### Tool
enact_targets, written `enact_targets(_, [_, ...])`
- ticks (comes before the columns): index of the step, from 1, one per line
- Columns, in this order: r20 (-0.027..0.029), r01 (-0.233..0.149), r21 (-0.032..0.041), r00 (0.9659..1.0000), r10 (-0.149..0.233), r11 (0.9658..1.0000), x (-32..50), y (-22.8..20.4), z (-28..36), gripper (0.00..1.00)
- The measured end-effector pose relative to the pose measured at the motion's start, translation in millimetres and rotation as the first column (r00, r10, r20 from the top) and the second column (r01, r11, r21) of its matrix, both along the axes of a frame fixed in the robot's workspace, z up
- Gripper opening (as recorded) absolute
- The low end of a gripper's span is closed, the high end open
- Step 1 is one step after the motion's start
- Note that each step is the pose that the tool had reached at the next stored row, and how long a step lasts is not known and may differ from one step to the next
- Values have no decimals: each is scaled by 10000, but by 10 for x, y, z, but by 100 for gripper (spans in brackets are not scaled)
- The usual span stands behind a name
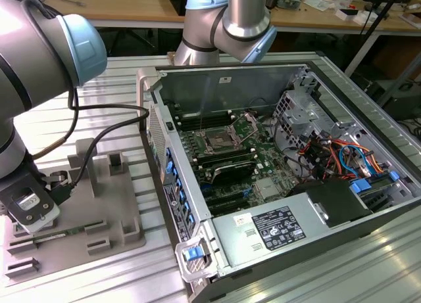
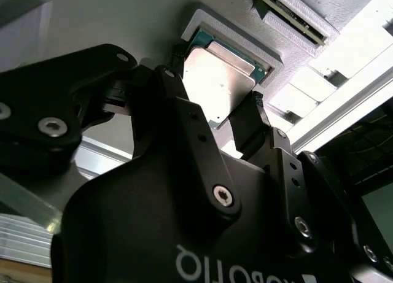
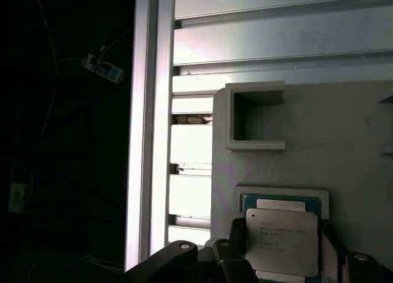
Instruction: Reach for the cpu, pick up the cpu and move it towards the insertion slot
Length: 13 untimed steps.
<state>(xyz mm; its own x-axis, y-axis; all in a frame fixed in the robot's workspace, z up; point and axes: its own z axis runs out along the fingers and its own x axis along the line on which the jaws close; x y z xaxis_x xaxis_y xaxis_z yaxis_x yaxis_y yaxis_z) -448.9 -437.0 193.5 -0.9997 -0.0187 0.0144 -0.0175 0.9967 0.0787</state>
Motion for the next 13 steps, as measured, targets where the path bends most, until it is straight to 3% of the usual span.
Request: enact_targets(13, [1,0,1,10000,0,10000,0,0,30,55])
